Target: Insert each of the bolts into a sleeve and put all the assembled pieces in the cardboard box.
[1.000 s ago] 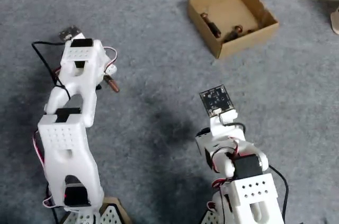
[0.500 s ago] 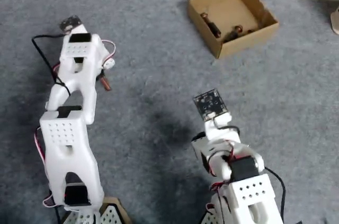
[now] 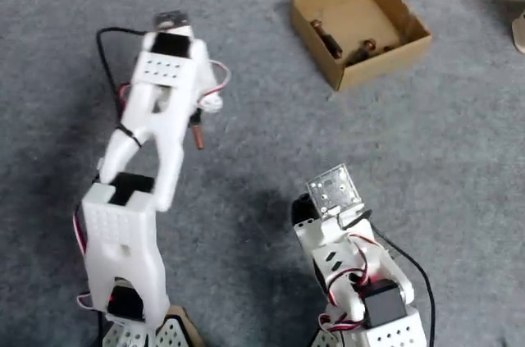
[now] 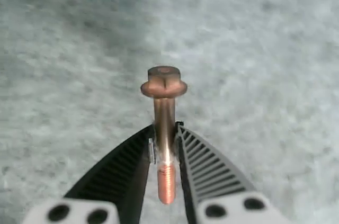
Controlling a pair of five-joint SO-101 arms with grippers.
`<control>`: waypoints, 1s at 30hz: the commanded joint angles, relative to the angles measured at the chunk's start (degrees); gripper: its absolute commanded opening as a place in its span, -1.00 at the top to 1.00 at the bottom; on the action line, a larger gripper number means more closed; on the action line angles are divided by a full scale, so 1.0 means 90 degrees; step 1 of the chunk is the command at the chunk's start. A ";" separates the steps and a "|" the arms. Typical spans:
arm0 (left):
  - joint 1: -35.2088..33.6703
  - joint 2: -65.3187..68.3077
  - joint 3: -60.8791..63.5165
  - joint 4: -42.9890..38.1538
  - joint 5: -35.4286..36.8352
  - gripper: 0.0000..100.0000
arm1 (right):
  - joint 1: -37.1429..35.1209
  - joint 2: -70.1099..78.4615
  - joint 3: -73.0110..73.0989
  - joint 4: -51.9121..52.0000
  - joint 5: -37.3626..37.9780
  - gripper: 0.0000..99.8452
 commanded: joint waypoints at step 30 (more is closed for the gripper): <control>0.1460 -0.5817 0.6520 -0.5558 0.0488 0.99 | -0.0855 0.0083 0.2017 -0.3394 0.0479 0.99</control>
